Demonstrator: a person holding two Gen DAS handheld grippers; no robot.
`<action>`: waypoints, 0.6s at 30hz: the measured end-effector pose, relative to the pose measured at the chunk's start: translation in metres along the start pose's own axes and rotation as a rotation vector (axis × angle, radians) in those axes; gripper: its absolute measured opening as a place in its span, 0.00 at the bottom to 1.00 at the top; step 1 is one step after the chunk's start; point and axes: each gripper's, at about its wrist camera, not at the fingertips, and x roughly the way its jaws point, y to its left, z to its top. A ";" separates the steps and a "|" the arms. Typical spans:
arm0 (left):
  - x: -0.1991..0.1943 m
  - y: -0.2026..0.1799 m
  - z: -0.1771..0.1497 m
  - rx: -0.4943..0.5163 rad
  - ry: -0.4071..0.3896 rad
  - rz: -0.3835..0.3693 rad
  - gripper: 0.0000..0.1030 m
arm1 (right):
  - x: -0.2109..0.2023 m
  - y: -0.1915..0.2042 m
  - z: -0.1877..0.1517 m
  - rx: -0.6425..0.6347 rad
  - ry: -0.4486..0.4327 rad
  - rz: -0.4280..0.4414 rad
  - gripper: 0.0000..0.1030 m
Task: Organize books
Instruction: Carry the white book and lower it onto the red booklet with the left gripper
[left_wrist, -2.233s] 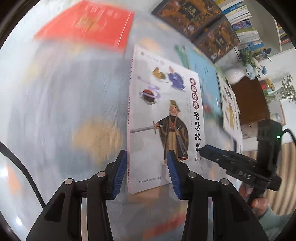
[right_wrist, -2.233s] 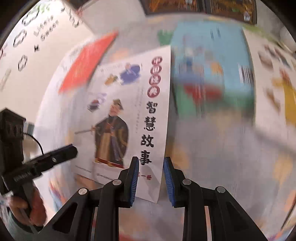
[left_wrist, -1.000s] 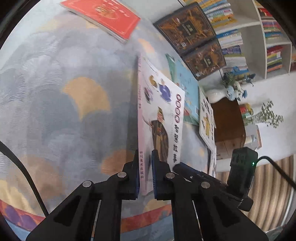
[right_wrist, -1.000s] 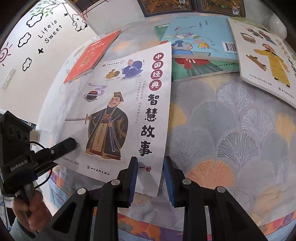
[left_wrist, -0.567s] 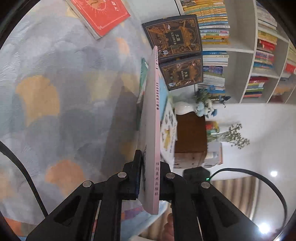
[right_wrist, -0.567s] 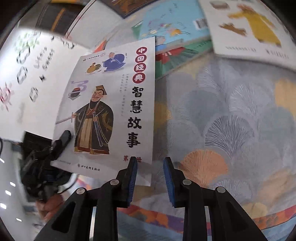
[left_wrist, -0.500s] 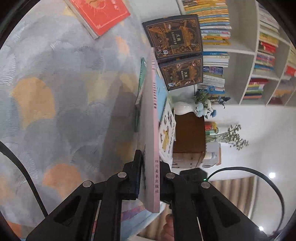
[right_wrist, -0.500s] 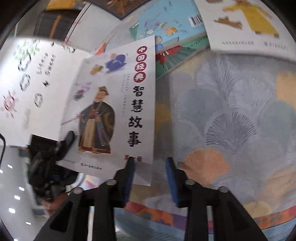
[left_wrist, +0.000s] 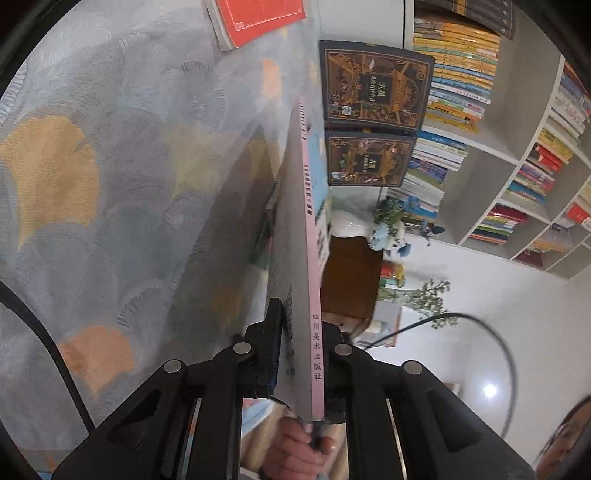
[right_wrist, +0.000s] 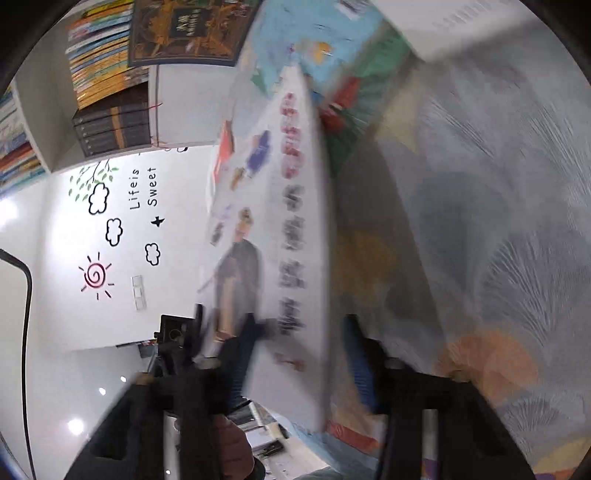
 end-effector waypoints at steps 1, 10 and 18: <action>-0.001 0.000 0.001 0.020 0.001 0.030 0.08 | -0.001 0.005 -0.002 -0.028 -0.009 -0.038 0.32; 0.018 -0.055 -0.021 0.510 0.020 0.457 0.07 | 0.011 0.083 -0.033 -0.579 -0.071 -0.534 0.26; -0.001 -0.077 -0.028 0.663 -0.009 0.482 0.11 | 0.008 0.125 -0.050 -0.761 -0.080 -0.531 0.26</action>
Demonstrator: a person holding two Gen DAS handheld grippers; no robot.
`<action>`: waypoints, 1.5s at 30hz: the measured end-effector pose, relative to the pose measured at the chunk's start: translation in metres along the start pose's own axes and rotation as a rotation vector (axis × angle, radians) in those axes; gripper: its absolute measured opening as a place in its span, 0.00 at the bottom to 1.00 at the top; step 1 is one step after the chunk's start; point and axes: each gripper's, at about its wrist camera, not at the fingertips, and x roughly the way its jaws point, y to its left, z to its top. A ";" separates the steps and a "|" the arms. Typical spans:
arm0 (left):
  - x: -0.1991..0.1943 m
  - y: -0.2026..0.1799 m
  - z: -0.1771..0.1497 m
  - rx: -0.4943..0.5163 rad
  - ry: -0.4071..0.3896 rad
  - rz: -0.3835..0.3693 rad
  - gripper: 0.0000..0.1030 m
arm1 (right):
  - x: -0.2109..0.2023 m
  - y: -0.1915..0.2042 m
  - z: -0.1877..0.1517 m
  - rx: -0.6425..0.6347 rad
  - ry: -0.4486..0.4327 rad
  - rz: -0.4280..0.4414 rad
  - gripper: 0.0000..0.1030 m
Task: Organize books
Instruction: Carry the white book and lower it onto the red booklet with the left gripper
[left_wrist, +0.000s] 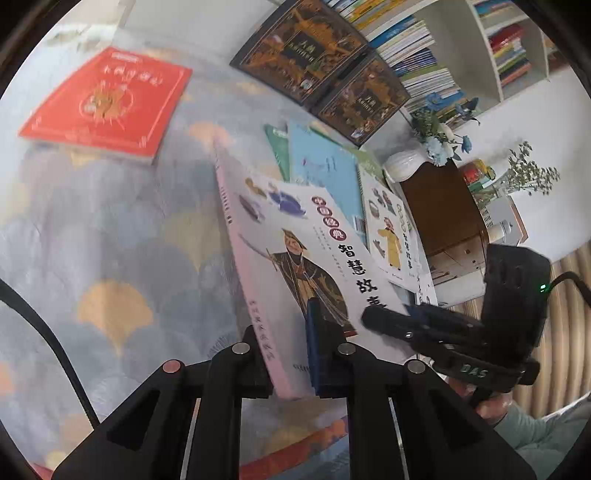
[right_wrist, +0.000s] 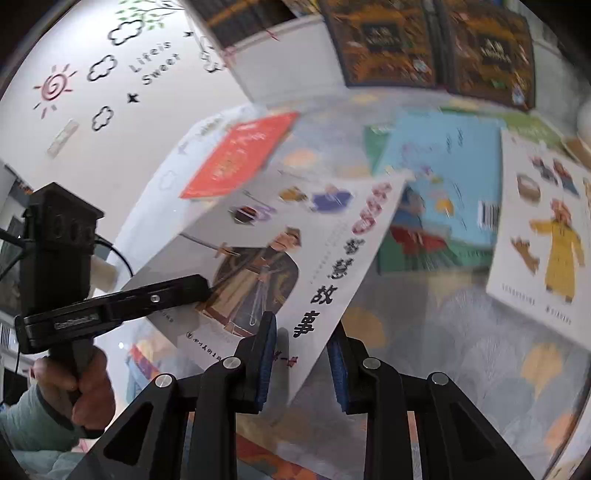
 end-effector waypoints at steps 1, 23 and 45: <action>-0.003 0.001 0.003 -0.009 0.004 -0.010 0.11 | -0.004 0.003 0.001 -0.012 -0.006 0.001 0.26; -0.061 0.081 0.138 0.021 -0.255 0.124 0.14 | 0.088 0.083 0.180 -0.196 -0.069 0.067 0.26; -0.028 0.175 0.158 -0.154 -0.153 0.183 0.22 | 0.189 0.091 0.202 -0.127 0.103 0.089 0.26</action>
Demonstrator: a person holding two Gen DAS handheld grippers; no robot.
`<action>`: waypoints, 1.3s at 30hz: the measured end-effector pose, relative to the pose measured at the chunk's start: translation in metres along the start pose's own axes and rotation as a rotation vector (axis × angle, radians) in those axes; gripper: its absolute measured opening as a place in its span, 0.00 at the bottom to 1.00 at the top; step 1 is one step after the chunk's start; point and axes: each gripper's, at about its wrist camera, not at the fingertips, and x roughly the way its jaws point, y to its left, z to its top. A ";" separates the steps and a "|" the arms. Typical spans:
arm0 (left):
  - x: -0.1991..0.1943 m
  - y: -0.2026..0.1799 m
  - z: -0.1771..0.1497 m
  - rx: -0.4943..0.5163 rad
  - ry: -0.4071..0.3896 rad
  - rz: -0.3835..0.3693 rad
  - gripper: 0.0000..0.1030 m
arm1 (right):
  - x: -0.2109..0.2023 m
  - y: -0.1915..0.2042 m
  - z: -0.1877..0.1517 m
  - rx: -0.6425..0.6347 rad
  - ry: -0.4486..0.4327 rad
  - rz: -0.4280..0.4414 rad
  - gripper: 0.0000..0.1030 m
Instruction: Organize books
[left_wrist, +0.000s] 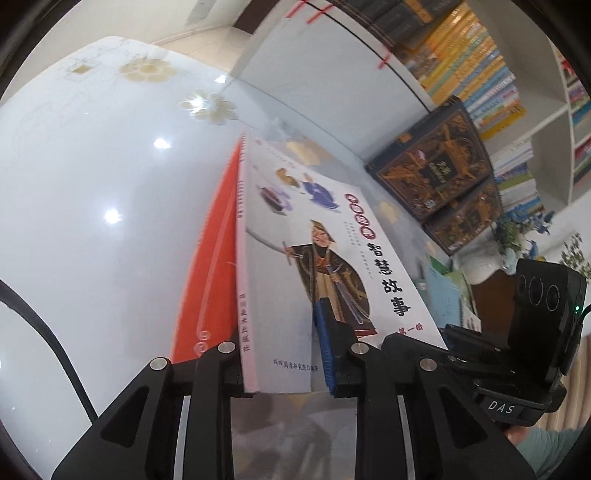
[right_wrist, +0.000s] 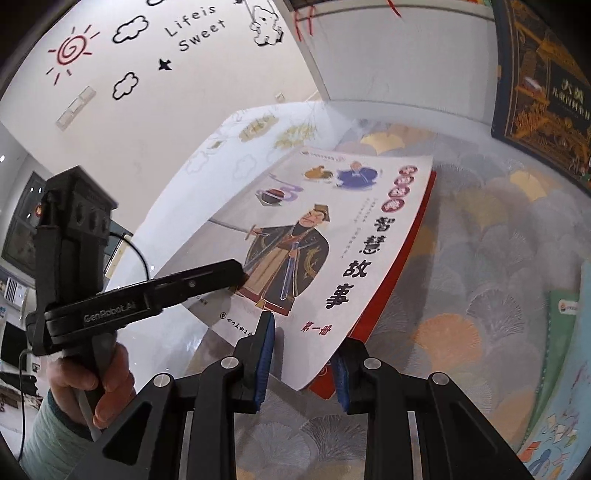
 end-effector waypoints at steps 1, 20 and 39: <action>0.000 0.003 -0.001 -0.016 0.000 0.026 0.23 | 0.001 -0.001 0.000 0.013 0.008 0.005 0.26; -0.053 0.005 -0.034 -0.092 -0.084 0.164 0.24 | 0.002 -0.002 -0.025 0.098 0.070 -0.009 0.27; 0.067 -0.286 -0.161 0.382 0.299 -0.108 0.32 | -0.224 -0.145 -0.234 0.478 -0.163 -0.205 0.55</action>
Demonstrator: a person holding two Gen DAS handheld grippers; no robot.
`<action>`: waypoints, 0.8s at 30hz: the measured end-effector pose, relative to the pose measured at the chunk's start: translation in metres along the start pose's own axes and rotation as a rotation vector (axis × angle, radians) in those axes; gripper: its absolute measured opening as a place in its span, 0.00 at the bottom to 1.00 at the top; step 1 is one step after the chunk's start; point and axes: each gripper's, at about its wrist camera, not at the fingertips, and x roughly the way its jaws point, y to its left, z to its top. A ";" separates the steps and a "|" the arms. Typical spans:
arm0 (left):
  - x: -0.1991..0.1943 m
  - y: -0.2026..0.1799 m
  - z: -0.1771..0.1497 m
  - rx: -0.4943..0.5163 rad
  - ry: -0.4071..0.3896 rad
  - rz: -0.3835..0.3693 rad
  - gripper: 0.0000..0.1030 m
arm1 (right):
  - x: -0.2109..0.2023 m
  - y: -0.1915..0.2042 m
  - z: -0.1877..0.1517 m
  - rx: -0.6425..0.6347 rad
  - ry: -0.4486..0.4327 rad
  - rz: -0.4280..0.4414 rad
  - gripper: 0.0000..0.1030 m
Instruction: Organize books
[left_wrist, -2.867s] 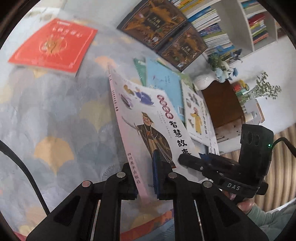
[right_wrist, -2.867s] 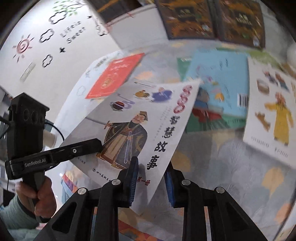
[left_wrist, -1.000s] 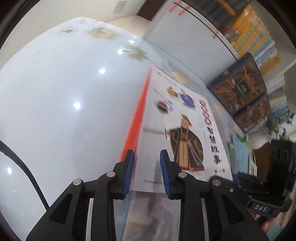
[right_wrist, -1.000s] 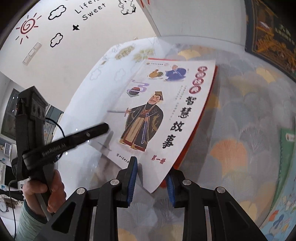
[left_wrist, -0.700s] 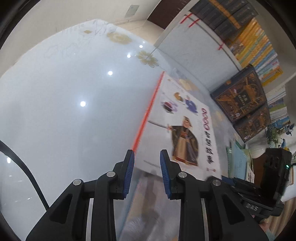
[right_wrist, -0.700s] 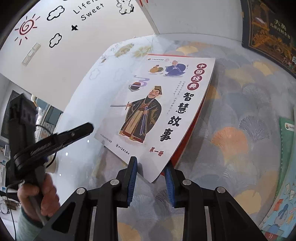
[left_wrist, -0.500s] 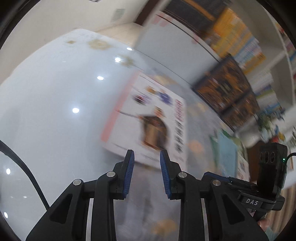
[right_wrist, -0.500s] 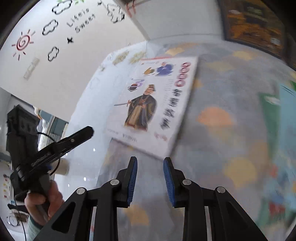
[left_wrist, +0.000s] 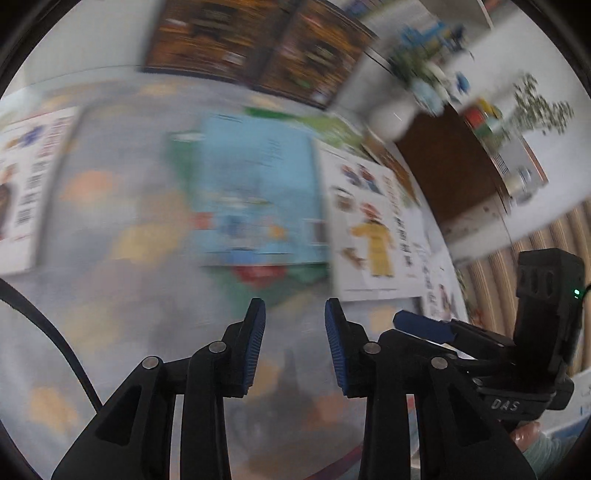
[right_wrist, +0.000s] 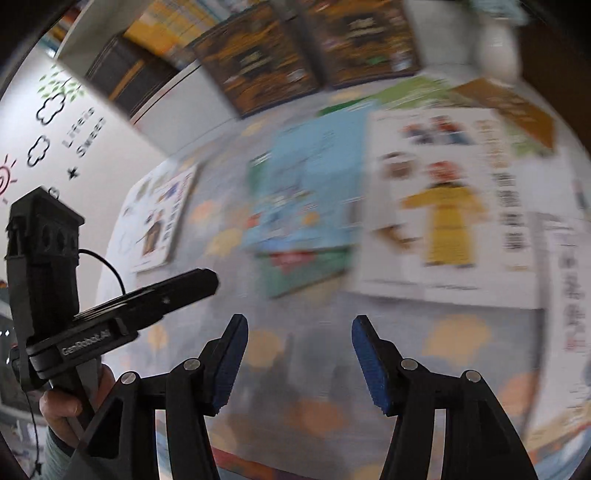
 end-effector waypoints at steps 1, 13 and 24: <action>0.010 -0.010 0.005 0.002 0.013 -0.013 0.32 | -0.009 -0.013 0.002 0.010 -0.014 -0.014 0.55; 0.081 -0.051 0.038 -0.094 -0.021 0.070 0.32 | -0.040 -0.148 0.031 0.112 -0.050 -0.123 0.40; 0.101 -0.041 0.032 -0.210 -0.038 0.040 0.32 | -0.002 -0.166 0.057 0.034 0.007 -0.124 0.37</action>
